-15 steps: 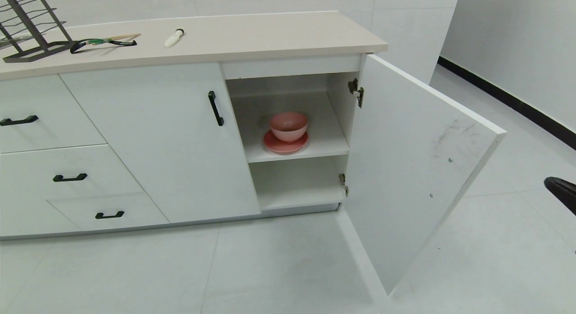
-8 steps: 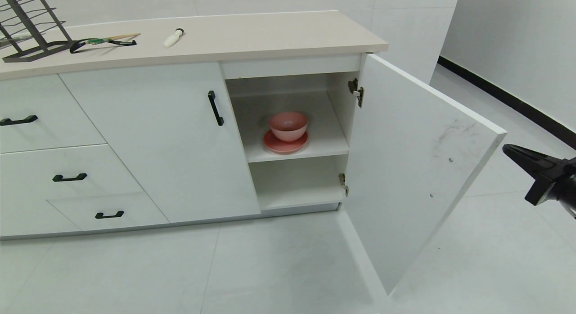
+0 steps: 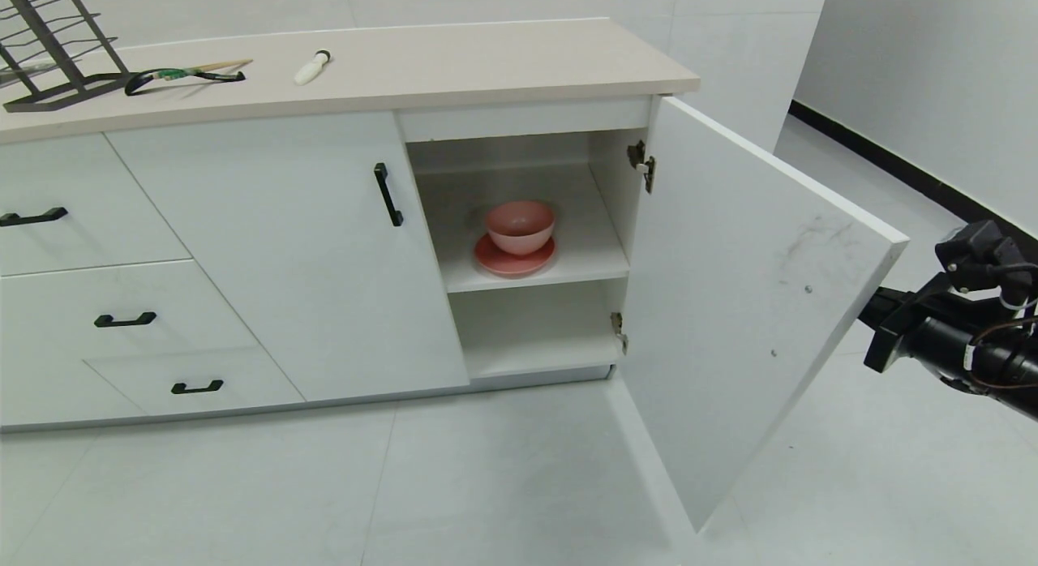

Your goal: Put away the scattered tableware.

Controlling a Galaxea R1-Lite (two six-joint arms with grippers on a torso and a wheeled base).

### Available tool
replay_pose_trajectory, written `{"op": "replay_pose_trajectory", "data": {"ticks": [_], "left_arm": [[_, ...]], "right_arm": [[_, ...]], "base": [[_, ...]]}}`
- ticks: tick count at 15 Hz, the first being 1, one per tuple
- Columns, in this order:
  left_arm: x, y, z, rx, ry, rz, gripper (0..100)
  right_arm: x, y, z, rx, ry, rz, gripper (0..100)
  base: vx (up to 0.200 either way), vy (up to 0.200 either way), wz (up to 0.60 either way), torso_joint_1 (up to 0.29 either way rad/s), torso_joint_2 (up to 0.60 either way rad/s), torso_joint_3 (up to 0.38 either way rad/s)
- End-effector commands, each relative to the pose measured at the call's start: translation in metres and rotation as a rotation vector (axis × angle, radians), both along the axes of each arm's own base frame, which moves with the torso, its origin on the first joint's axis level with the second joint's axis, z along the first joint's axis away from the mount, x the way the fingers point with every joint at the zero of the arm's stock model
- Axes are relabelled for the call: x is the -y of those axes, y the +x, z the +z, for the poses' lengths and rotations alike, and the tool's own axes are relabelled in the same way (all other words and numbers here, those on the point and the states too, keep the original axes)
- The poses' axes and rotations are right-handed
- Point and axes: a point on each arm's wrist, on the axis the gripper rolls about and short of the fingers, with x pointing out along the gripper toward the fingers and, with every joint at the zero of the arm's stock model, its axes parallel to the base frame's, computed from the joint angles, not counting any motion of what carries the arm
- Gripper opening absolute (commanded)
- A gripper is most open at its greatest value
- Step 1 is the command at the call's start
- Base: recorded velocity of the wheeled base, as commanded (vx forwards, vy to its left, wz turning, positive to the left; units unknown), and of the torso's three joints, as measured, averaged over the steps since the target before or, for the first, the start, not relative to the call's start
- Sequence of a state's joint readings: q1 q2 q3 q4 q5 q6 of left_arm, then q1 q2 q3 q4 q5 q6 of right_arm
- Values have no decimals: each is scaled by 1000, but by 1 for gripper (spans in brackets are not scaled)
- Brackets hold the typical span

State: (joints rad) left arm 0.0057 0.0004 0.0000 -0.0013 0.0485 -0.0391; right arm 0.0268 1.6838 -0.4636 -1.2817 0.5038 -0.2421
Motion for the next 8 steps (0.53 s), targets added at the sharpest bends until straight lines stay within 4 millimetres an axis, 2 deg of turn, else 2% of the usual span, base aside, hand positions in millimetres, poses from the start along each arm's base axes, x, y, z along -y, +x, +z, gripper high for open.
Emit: {"op": "replay_pose_trajectory", "data": {"ticks": [1,8], "left_arm": [[0,0,0,1,-1,1,100],[0,0,0,1,-1,1,100]], "right_arm": [[-6,1,-4,-15,-1,23,0],[-35,-4,-14,-53,-7,135,0]], "base": [[0,0,0,0,0,0],[0,0,0,0,0,0]]}}
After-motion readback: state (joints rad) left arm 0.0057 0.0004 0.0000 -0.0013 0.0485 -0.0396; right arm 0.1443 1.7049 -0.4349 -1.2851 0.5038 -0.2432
